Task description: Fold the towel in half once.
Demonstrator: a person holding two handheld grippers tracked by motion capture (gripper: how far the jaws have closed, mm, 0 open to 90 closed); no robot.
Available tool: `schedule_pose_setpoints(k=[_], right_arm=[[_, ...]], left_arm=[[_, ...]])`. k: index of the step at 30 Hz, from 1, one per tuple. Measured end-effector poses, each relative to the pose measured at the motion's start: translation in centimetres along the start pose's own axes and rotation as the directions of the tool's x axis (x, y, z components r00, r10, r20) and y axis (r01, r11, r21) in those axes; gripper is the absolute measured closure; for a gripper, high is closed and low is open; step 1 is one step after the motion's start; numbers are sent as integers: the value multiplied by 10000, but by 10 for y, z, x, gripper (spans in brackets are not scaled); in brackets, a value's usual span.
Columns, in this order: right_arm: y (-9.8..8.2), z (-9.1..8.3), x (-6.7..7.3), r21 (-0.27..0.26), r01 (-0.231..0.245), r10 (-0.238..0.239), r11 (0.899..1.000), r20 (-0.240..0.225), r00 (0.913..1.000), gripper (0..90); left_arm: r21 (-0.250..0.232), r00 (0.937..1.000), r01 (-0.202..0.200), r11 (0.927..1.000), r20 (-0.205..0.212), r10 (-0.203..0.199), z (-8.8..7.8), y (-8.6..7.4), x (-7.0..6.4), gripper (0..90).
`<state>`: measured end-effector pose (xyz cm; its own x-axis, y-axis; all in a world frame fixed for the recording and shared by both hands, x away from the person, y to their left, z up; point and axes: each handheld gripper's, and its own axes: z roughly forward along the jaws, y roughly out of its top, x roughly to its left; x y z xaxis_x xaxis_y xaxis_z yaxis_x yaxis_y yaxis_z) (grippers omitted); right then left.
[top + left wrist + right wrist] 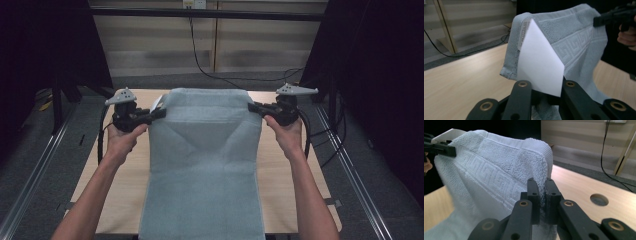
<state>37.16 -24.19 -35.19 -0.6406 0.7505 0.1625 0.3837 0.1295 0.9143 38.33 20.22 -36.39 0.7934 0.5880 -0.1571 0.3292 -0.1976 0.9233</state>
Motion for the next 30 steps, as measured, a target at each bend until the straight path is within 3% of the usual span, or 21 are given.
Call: schedule_pose_setpoints(k=[3, 9, 12, 14, 17, 22, 24, 27, 30], right_arm=[[-12, -10, 10, 119, 109, -107, 9999, -199, 9997, 853], [-21, -37, 42, 158, 666, -656, 9977, -539, 9964, 853], [-28, -51, 57, 172, 831, -814, 9964, -815, 9933, 853], [-35, -56, 66, 368, 972, -936, 9946, -875, 9918, 853], [-49, -60, 79, 685, 1031, -960, 9923, -999, 9904, 853], [-90, -52, 86, 1688, 757, -559, 9827, -1188, 9913, 852], [-108, -49, 88, 2092, 593, -339, 9761, -1231, 9918, 852], [-132, -47, 89, 2536, 272, 63, 9669, -1301, 9915, 851], [-145, -47, 96, 2987, 286, 127, 9539, -1356, 9907, 850]], left_arm=[[-122, 9999, 3, 9999, 133, -1, -10, -9, -9, 836], [-100, 9977, -586, 9982, 322, 589, -36, -16, -34, 836], [270, 9974, -662, 9974, 299, 654, -47, -22, -42, 834], [351, 9973, -535, 9980, 519, 516, -52, -31, -46, 835], [598, 9978, -441, 9972, 525, 410, -56, -50, -53, 835], [1085, 9967, 203, 9939, 763, -287, -59, -86, -61, 834], [1491, 9946, 307, 9883, 939, -450, -58, -102, -66, 833], [2274, 9933, 325, 9733, 1011, -568, -55, -121, -72, 830], [2728, 9896, 592, 9602, 1101, -923, -55, -139, -76, 827]])
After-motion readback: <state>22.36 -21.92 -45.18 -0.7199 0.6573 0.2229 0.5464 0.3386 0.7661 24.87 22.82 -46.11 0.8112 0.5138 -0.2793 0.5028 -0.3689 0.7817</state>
